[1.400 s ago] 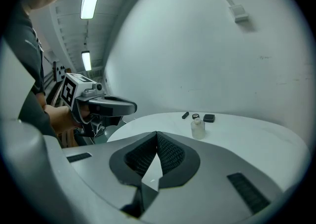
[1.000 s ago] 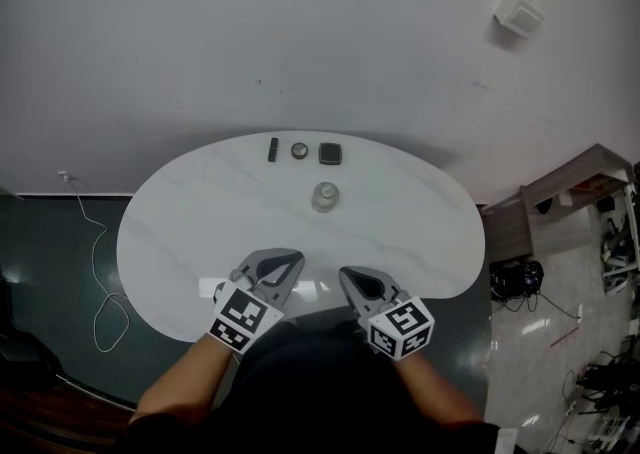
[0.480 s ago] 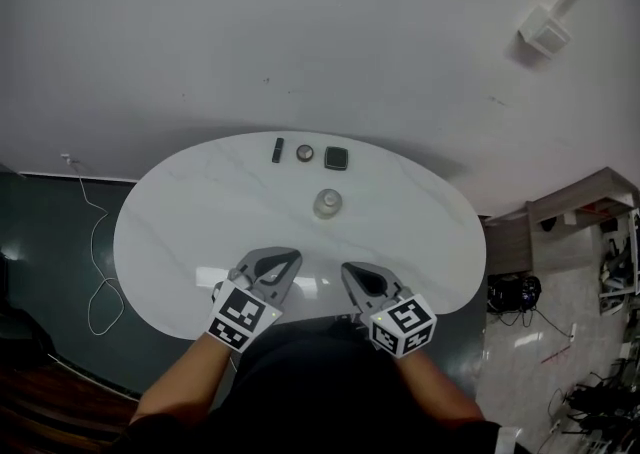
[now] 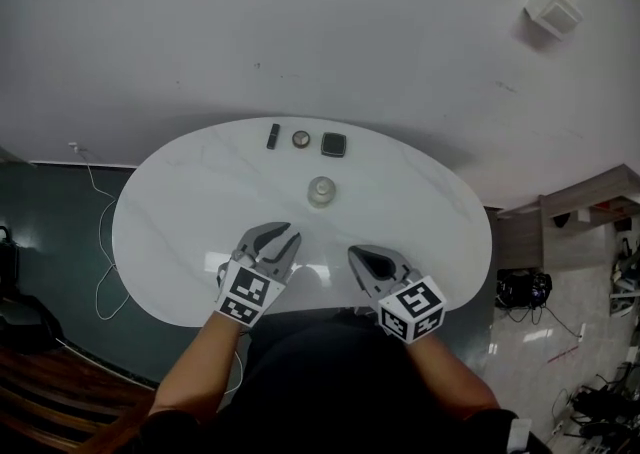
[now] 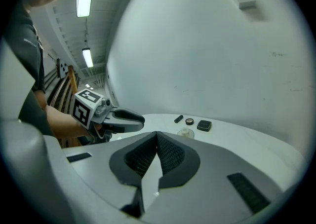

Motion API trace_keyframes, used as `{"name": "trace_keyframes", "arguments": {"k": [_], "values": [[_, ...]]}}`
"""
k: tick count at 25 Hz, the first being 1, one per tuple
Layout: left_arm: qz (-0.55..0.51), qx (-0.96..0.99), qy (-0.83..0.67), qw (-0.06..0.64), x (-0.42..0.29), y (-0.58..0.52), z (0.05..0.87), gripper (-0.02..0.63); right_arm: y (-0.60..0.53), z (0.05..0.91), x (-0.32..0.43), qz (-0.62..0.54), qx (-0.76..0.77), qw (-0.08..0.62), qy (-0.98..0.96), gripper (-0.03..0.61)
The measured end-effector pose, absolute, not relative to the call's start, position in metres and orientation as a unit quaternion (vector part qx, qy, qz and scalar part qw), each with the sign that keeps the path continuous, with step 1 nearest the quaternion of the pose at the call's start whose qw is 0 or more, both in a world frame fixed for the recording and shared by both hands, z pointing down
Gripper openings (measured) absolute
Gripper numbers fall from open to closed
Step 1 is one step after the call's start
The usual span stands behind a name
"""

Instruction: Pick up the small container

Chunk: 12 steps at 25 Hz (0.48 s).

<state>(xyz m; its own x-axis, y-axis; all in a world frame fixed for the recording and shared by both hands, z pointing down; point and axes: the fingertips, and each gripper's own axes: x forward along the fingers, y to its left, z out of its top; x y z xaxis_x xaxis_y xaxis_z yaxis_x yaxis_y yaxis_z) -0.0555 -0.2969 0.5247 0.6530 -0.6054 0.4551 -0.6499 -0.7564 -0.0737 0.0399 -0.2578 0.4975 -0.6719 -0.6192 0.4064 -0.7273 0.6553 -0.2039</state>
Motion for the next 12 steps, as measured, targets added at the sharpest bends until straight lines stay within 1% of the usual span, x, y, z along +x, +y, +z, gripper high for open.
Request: {"name": "trace_keyframes", "arguments": {"k": [2,6,9,12], "values": [[0.25,0.903,-0.345,0.053,-0.052,-0.303,0.54,0.106,-0.257,0.498,0.046,0.18,0.376,0.149,-0.897,-0.005],[0.273,0.896,-0.344,0.063,-0.046,-0.319,0.565,0.157,-0.258,0.5,0.06,0.181,0.381,0.145,-0.895,-0.005],[0.298,0.889,-0.345,0.054,-0.042,-0.329,0.583,0.195,-0.256,0.502,0.069,0.187,0.389,0.143,-0.891,-0.005],[0.323,0.882,-0.341,0.042,-0.041,-0.337,0.6,0.217,-0.253,0.502,0.076,0.19,0.401,0.138,-0.886,-0.005]]}}
